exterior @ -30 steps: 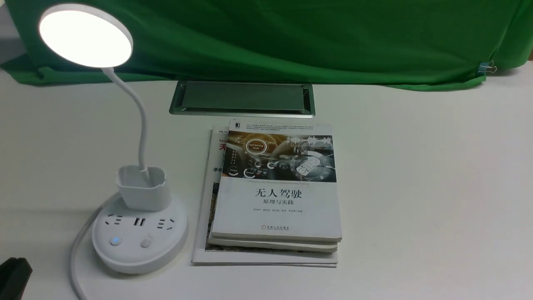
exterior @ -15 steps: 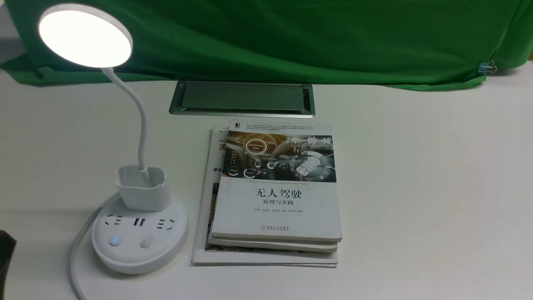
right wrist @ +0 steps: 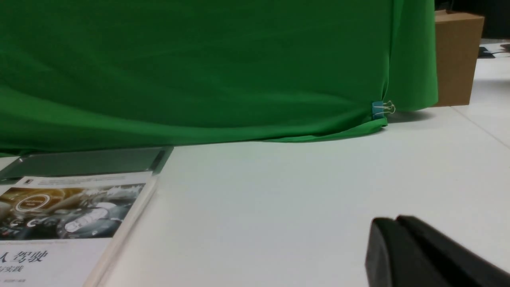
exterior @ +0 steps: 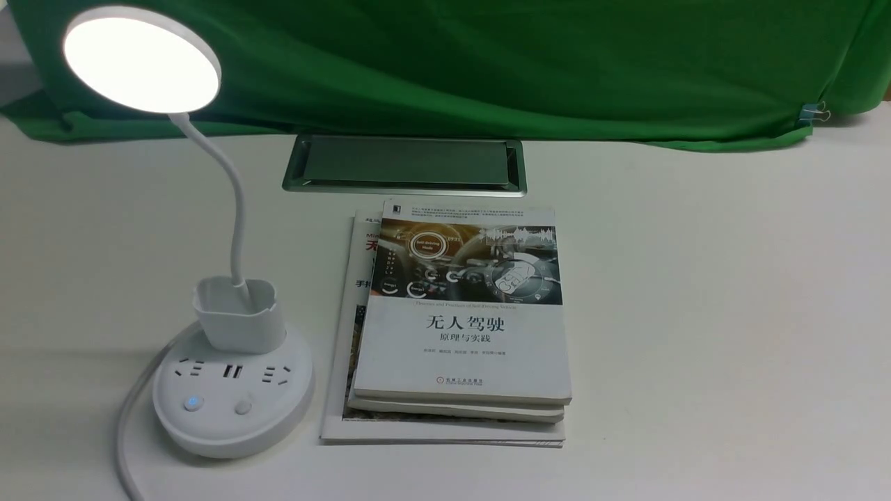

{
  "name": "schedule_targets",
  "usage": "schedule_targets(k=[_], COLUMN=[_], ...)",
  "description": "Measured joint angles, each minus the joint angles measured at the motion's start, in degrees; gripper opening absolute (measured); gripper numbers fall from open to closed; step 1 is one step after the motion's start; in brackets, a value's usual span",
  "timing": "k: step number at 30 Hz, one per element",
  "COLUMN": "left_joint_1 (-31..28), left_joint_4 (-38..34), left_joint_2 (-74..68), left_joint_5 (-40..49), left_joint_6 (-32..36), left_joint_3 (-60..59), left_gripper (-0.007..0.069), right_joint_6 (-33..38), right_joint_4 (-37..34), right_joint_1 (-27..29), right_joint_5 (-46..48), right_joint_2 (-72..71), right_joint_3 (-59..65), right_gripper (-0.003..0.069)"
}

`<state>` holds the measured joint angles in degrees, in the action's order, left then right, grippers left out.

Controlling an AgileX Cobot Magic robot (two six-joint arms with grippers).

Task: Turn off the desk lamp on the white desktop by hand.
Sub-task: 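Press the power button on the round power strip under the lamp with the left gripper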

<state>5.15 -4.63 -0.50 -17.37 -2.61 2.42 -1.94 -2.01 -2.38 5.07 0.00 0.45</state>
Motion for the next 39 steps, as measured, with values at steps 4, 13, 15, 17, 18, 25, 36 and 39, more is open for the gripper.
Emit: schedule_targets(k=[4, 13, 15, 17, 18, 25, 36, 39], left_joint_1=[0.00, 0.00, 0.00, 0.00, 0.00, 0.08, 12.18, 13.06], left_joint_4=[-0.20, 3.21, 2.68, 1.75, 1.31, -6.50, -0.58, -0.17], left_joint_2=[-6.65, -29.74, -33.24, -37.92, -40.49, -57.43, -78.41, -81.66], left_joint_5=[11.05, 31.56, 31.32, 31.30, 31.91, 47.78, 57.25, 57.84], left_joint_6=[-1.85, -3.87, -3.87, -3.87, -3.87, 7.68, 7.02, 6.60], left_joint_3=[12.09, 25.34, 25.34, 25.08, 25.08, 32.08, 44.98, 46.22], left_gripper=[0.0018, 0.0018, 0.0018, 0.0018, 0.0018, 0.0018, 0.0014, 0.0014], right_joint_6=[0.00, 0.00, 0.00, 0.00, 0.00, 0.00, 0.00, 0.00], right_joint_4=[0.00, 0.00, 0.00, 0.00, 0.00, 0.00, 0.00, 0.00], right_joint_1=[0.00, 0.00, 0.00, 0.00, 0.00, 0.00, 0.00, 0.00], right_joint_5=[0.00, 0.00, 0.04, 0.04, 0.04, 0.04, -0.01, -0.01], right_joint_2=[0.00, 0.00, 0.00, 0.00, 0.00, 0.00, 0.00, 0.00], right_joint_3=[0.00, 0.00, 0.00, 0.00, 0.00, 0.00, 0.00, 0.00], right_gripper=[0.0036, 0.0036, 0.0036, 0.0036, 0.0036, 0.0036, 0.0036, 0.0036])
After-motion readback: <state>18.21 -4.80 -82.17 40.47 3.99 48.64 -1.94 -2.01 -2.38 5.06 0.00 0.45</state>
